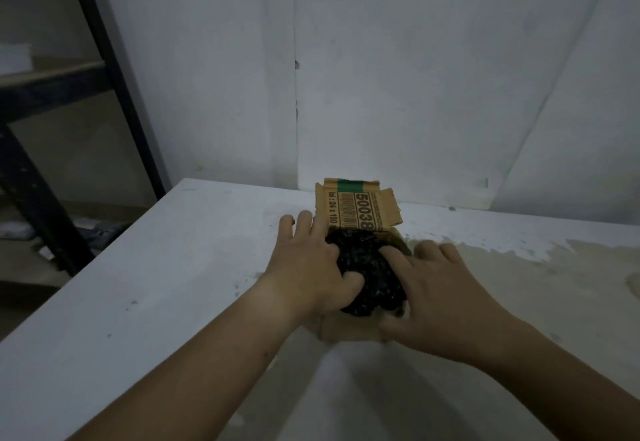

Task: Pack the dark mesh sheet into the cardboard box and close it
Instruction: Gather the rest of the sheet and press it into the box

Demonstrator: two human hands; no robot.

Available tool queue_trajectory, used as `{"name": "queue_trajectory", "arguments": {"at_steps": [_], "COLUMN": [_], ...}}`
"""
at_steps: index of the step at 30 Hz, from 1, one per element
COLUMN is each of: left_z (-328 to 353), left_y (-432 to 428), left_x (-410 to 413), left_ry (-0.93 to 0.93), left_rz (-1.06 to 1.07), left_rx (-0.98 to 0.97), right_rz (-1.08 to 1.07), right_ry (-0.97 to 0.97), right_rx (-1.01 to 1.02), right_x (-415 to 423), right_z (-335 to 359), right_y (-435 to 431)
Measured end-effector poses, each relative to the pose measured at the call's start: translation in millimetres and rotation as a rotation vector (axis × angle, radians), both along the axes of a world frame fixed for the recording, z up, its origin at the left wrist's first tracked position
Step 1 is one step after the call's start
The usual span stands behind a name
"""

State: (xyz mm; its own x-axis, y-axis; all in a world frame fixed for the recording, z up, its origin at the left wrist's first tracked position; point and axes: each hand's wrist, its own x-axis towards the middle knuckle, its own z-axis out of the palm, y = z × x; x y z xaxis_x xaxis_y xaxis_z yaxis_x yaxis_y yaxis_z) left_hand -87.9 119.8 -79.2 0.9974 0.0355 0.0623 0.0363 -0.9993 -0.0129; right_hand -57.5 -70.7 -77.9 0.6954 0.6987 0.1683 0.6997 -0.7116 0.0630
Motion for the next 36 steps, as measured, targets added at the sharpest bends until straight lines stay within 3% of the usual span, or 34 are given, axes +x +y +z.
{"name": "queue_trajectory", "arguments": {"at_steps": [6, 8, 12, 16, 22, 27, 32, 36], "left_z": [-3.1, -6.4, -22.1, -43.7, -33.3, -27.7, -23.8, -19.5], "left_y": [17.7, 26.5, 33.5, 35.1, 32.1, 27.0, 23.6, 18.7], "left_x": [6.5, 0.3, -33.1, -61.8, -59.9, -50.9, -52.2, -48.7], "left_ry": [0.015, -0.066, -0.406, -0.381, -0.492, -0.426, -0.316, -0.272], "left_rz": [-0.058, -0.124, -0.16, -0.13, -0.23, -0.254, -0.251, -0.232], "left_rx": [-0.236, -0.364, -0.629, -0.703, -0.641, -0.517, -0.264, -0.239], "right_rz": [0.039, 0.043, 0.034, 0.027, 0.027, -0.025, -0.048, 0.001], "right_ry": [0.077, 0.102, 0.111, 0.172, 0.019, -0.023, -0.125, -0.117], "right_rx": [0.175, 0.319, 0.625, 0.636, 0.325, 0.112, 0.056, 0.085], "right_x": [-4.3, -6.6, -8.3, -7.5, -11.8, -22.4, -25.1, -23.4], "right_z": [-6.7, -7.0, -10.7, -6.5, 4.9, -3.8, -7.3, -4.5], "right_y": [-13.3, -15.9, -24.1, -16.3, 1.4, -0.4, 4.7, 3.7]}}
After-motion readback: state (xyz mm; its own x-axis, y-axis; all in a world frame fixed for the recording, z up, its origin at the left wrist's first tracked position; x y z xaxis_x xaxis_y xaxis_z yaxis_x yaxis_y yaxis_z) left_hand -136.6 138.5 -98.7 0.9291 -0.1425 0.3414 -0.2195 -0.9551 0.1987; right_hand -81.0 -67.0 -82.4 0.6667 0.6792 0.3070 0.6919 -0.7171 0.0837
